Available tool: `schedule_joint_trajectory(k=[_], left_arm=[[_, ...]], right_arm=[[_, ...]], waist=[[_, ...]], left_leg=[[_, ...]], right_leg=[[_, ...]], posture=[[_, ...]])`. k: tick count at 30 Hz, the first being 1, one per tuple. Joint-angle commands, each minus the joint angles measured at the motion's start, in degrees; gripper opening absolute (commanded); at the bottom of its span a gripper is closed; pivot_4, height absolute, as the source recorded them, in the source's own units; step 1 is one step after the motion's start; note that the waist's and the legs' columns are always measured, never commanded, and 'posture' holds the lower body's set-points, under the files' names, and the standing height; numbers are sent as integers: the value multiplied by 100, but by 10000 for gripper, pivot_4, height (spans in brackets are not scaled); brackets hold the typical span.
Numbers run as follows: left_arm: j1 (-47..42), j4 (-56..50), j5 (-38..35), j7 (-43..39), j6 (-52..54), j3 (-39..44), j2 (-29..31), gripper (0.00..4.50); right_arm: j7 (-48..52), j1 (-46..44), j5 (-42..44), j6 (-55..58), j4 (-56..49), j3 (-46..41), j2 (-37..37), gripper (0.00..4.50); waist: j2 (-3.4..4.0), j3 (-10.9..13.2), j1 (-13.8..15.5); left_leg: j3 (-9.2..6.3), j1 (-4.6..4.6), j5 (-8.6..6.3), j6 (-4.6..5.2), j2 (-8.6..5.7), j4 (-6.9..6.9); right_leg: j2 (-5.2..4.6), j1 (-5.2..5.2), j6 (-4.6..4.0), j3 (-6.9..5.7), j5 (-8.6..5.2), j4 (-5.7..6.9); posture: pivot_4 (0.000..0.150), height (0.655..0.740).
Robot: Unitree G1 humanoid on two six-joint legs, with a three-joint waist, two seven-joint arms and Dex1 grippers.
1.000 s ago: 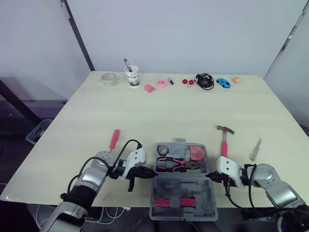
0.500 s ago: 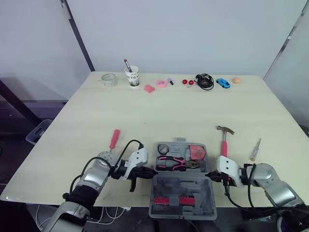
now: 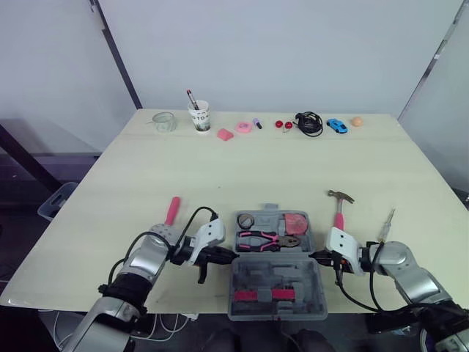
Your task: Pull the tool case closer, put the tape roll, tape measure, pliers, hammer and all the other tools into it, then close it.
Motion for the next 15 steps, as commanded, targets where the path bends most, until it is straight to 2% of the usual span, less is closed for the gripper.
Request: schedule_joint_trajectory(k=[1,15], left_arm=[[-152,101,59,195,-121,10,-116,1259],[-558,818,291,492,-525,52,-404,1259]], right_arm=[[-125,-203,10,-167,-3,-85,112,0],[-487,-509,-155,-405,446,-185,333,0]], waist=[[0,0,-1],[0,0,18]], left_leg=[[0,0,0,0,0,0],[-1,0,0,0,-3,3]], right_leg=[[0,0,0,0,0,0],[0,-1,1,2,0,10]], posture=[[1500,7400],[1500,7400]])
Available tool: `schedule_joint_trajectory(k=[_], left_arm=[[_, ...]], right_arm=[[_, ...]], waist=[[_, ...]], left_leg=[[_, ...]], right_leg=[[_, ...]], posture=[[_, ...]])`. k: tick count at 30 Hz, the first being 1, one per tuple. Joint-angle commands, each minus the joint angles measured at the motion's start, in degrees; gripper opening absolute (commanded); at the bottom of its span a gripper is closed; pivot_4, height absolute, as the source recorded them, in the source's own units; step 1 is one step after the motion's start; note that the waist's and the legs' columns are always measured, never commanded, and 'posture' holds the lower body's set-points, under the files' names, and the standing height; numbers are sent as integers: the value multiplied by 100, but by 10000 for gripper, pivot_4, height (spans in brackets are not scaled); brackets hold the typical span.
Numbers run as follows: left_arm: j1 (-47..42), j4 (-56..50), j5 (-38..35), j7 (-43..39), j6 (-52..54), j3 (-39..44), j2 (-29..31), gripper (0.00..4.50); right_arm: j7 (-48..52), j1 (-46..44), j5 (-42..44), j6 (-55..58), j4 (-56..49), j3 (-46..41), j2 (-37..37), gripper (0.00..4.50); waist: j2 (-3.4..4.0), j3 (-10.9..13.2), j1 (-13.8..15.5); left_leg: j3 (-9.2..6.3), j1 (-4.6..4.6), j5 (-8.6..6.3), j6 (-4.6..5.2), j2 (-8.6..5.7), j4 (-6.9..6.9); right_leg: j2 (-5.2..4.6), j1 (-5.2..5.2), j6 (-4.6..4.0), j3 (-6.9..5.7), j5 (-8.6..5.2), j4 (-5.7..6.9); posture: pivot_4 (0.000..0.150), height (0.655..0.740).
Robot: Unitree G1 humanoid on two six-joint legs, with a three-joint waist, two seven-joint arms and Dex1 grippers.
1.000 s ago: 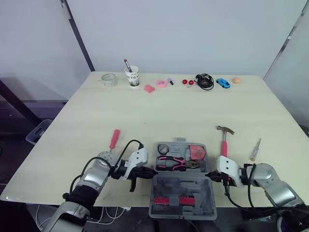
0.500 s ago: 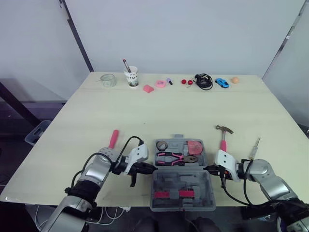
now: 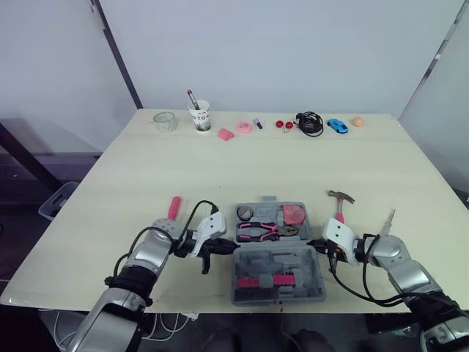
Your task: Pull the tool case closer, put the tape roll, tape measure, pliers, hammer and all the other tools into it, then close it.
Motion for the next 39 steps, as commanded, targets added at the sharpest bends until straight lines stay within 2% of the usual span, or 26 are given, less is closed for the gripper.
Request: schedule_joint_trajectory(k=[1,12,39], left_arm=[[-180,218,114,226,-193,-47,-174,1259],[-414,735,253,258,-511,-15,-236,1259],[-173,748,314,124,-563,-63,-74,1259]], right_arm=[[-51,-157,52,-151,-118,-77,67,0],[-69,-112,51,-88,-195,-70,136,0],[-226,-252,-61,-374,21,-126,291,0]], waist=[[0,0,7],[0,0,7],[1,0,-48]], left_leg=[[0,0,0,0,0,0],[-1,0,0,0,-1,0],[-2,6,0,0,1,-1]], right_leg=[[0,0,0,1,0,0],[0,0,0,0,0,1],[4,-1,-1,2,-1,10]], posture=[[1500,7400],[1500,7400],[1500,7400]])
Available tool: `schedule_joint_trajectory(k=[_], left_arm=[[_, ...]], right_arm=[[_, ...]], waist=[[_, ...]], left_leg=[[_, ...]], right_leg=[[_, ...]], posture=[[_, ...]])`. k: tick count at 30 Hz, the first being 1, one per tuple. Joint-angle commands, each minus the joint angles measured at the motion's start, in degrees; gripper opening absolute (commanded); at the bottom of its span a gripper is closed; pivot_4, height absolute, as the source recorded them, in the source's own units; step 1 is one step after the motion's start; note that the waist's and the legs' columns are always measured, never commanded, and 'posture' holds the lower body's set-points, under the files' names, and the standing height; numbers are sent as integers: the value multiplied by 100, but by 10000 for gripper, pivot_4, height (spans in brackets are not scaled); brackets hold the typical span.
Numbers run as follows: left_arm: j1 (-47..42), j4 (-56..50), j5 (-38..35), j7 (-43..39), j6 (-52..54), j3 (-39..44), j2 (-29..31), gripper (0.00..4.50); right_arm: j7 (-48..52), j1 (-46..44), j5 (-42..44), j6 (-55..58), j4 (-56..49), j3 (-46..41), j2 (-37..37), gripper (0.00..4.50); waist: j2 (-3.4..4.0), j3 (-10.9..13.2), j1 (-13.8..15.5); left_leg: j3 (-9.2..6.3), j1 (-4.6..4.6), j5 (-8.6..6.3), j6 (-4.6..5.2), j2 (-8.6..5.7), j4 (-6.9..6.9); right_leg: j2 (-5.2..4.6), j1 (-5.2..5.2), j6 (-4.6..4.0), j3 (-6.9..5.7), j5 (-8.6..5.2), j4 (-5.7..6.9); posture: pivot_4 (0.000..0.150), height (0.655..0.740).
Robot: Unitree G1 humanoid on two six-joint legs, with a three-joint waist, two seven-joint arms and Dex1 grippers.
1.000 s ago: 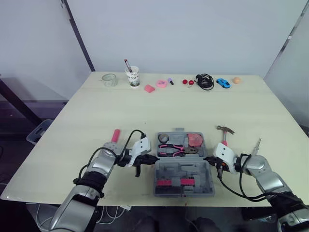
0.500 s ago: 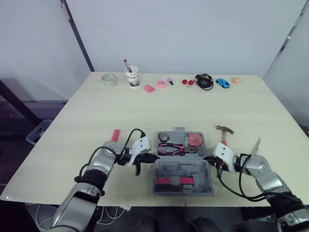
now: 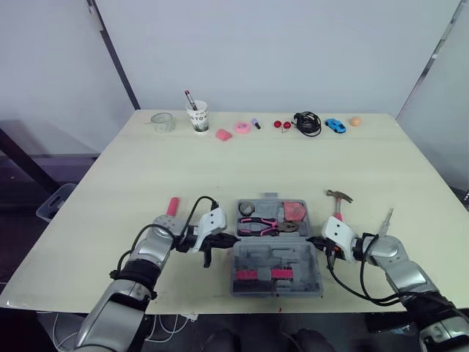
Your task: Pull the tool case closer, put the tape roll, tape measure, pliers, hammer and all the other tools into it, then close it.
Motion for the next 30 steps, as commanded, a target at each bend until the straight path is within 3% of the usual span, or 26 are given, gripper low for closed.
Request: schedule_joint_trajectory(k=[1,15,30], left_arm=[[87,99,154,41,10,-124,10,1259],[122,129,164,55,-30,-145,-23,1259],[171,130,173,58,-50,-148,6,1259]], right_arm=[[10,-161,86,-185,-196,-38,64,0],[421,97,156,338,-489,71,-78,0],[156,88,38,12,-306,-10,-45,0]], waist=[[0,0,2],[1,0,9],[1,-1,8]], left_leg=[[0,0,0,0,0,0],[0,0,0,0,0,-1],[0,0,0,0,0,-1]], right_leg=[[0,0,0,0,0,0],[0,0,0,0,0,0],[0,0,0,0,0,0]], posture=[[1500,7400],[1500,7400],[1500,7400]])
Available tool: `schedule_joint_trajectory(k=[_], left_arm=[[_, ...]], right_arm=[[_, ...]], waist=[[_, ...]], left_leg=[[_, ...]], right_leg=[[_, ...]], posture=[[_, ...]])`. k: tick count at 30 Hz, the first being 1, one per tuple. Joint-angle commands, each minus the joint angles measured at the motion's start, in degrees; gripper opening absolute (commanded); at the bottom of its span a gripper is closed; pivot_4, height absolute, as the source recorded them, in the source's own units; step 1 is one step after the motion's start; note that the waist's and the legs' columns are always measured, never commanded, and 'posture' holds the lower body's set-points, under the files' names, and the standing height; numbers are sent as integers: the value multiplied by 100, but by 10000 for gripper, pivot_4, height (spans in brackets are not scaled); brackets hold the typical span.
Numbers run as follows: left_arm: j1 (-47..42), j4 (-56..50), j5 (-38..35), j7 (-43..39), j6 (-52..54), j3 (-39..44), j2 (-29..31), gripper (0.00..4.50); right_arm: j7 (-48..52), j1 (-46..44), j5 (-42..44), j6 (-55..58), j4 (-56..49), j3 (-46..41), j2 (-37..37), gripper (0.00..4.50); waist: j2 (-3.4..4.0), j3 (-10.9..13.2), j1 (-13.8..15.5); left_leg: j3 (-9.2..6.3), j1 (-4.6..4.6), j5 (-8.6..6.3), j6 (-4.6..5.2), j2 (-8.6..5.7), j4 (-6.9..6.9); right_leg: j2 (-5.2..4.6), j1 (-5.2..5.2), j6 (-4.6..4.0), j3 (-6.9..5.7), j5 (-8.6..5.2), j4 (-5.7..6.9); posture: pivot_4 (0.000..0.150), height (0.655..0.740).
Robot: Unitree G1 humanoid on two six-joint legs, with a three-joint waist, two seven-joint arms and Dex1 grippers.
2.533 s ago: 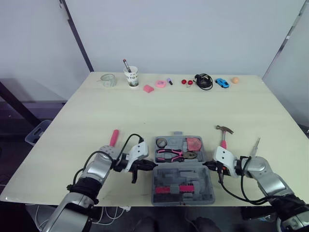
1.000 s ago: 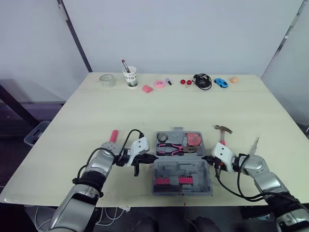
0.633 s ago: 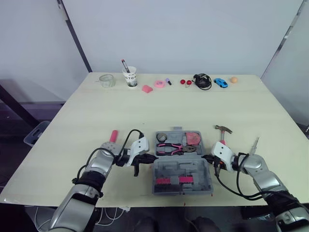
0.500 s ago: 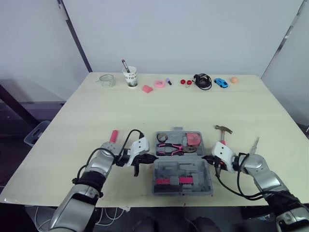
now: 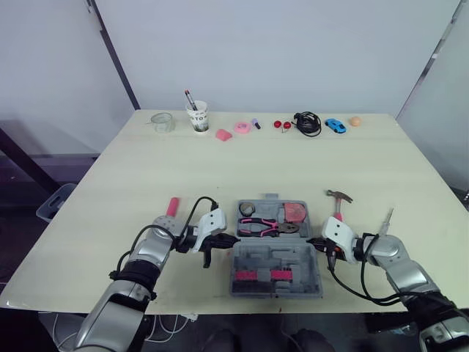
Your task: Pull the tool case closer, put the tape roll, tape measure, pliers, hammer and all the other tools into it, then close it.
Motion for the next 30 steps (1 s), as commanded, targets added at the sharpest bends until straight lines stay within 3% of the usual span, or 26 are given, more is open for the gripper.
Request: schedule_joint_trajectory(k=[1,22,30], left_arm=[[146,122,173,43,33,-145,13,1259],[150,146,182,100,-16,-93,94,1259],[522,-476,-90,88,100,204,489,1259]], right_arm=[[-36,-20,39,-149,-81,-3,40,0],[-216,62,-23,-225,-29,-47,18,0],[-421,547,397,-139,-457,-701,-278,0]], waist=[[0,0,-1],[0,0,-6],[0,0,-23]], left_leg=[[0,0,0,0,0,0],[1,2,0,0,0,0],[3,1,0,0,2,-3]], right_leg=[[0,0,0,0,0,0],[0,0,0,1,0,2],[0,-1,-1,3,0,-1]], posture=[[1500,7400],[1500,7400],[1500,7400]])
